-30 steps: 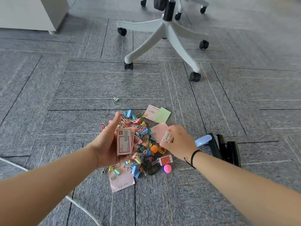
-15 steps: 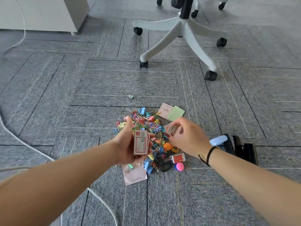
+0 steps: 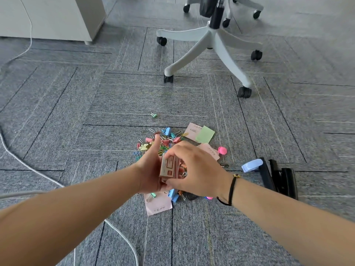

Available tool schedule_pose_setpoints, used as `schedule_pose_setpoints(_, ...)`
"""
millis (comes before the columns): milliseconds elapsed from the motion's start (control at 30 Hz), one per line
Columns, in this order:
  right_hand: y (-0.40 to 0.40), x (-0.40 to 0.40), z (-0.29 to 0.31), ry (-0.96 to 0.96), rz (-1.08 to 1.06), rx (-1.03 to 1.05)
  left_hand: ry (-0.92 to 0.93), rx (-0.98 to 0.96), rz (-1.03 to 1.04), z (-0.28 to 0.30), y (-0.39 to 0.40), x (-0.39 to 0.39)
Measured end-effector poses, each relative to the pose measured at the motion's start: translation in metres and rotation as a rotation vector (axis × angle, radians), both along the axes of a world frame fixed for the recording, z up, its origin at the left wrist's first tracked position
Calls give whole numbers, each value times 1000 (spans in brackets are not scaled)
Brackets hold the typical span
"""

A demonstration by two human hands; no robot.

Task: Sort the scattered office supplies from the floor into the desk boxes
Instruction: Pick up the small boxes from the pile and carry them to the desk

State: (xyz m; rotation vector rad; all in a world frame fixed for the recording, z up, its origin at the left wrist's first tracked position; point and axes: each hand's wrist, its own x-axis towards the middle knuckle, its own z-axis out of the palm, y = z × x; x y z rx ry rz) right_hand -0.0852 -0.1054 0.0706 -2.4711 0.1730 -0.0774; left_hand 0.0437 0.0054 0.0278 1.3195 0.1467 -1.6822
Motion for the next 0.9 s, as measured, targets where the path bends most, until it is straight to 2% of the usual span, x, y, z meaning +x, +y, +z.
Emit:
schedule_pose_setpoints(67,-2,-4,4,-25,-26,68,12,-14,12,1,3,1)
schedule_pose_setpoints(133,-10,-8,5,-56,-142,126,15,-22,45,1,5,3)
schedule_pose_setpoints(200,-31,-15,-4,-3,-259,127,-3,-21,72,2,7,4)
schedule_pose_setpoints(367,-84,-52,-59,486,-348,-107,-4,-29,84,3,8,4)
schedule_pose_setpoints(467,-77,-57,-75,588,-217,-200,8,-24,76,5,7,1)
schedule_pose_setpoints(533,-69,-54,-83,617,-153,-263,25,-25,84,5,6,-1)
schedule_pose_setpoints(667,-61,-50,-99,628,-155,-291,28,-5,98,7,5,-5)
schedule_pose_setpoints(900,-57,-60,-95,515,-66,-331,-20,49,101,2,7,-7)
